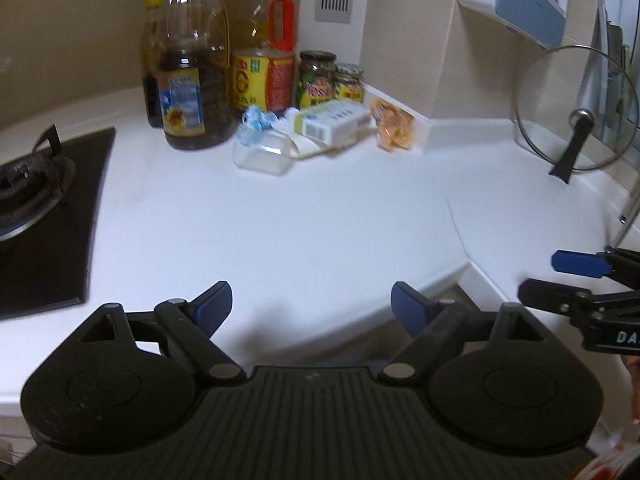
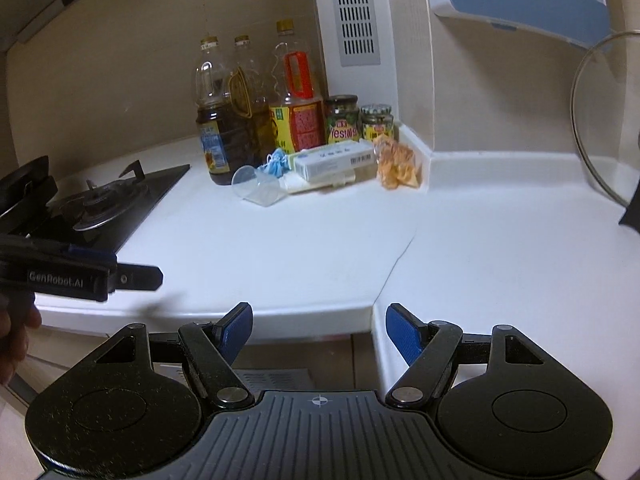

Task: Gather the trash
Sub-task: 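Grasp the clear plastic cup with the left gripper while the right gripper grasps the orange snack wrapper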

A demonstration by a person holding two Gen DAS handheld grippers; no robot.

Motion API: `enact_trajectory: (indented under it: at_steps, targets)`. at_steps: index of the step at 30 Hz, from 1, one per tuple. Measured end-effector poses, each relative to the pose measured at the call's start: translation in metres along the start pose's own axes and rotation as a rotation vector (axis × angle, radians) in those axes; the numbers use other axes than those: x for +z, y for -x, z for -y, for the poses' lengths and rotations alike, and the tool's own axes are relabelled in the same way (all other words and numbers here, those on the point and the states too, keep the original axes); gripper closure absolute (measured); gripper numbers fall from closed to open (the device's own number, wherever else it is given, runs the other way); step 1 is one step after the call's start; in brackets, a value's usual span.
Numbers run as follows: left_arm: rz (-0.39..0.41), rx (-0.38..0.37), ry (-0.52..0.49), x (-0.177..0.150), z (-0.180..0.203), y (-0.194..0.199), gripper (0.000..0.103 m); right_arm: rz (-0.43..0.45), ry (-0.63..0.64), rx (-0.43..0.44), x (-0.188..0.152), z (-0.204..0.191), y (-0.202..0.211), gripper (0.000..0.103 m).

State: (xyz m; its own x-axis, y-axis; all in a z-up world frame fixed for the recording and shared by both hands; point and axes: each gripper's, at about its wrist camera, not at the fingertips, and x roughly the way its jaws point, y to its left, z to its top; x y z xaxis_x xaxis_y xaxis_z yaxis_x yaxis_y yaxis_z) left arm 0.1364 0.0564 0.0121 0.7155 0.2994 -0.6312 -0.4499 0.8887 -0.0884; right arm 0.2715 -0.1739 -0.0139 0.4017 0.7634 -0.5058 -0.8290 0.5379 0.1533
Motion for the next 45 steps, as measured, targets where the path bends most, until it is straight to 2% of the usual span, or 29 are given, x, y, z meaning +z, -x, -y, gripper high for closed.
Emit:
enact_trajectory:
  at_steps: [7, 16, 23, 29, 34, 36, 45]
  targets:
    - [0.022, 0.032, -0.065, 0.026, -0.005, -0.029, 0.013, 0.017, -0.016, -0.03, 0.016, 0.019, -0.017, 0.03]
    - [0.048, 0.028, -0.15, 0.073, -0.031, -0.102, 0.013, 0.004, -0.066, -0.135, 0.039, 0.027, -0.059, 0.03]
    - [0.051, -0.029, -0.196, 0.109, -0.048, -0.156, 0.013, 0.003, -0.135, -0.241, 0.063, 0.024, -0.098, 0.03]
    - [0.051, -0.04, -0.233, 0.119, -0.054, -0.189, 0.016, 0.002, -0.16, -0.304, 0.074, 0.021, -0.116, 0.03]
    - [0.022, -0.046, -0.234, 0.121, -0.055, -0.205, 0.032, -0.03, -0.14, -0.292, 0.076, 0.025, -0.133, 0.03]
    - [0.009, -0.039, -0.226, 0.121, -0.055, -0.209, 0.041, -0.036, -0.135, -0.275, 0.079, 0.03, -0.139, 0.03]
    - [0.023, -0.041, -0.176, 0.125, -0.056, -0.187, 0.042, -0.025, -0.059, -0.217, 0.101, 0.043, -0.165, 0.03]
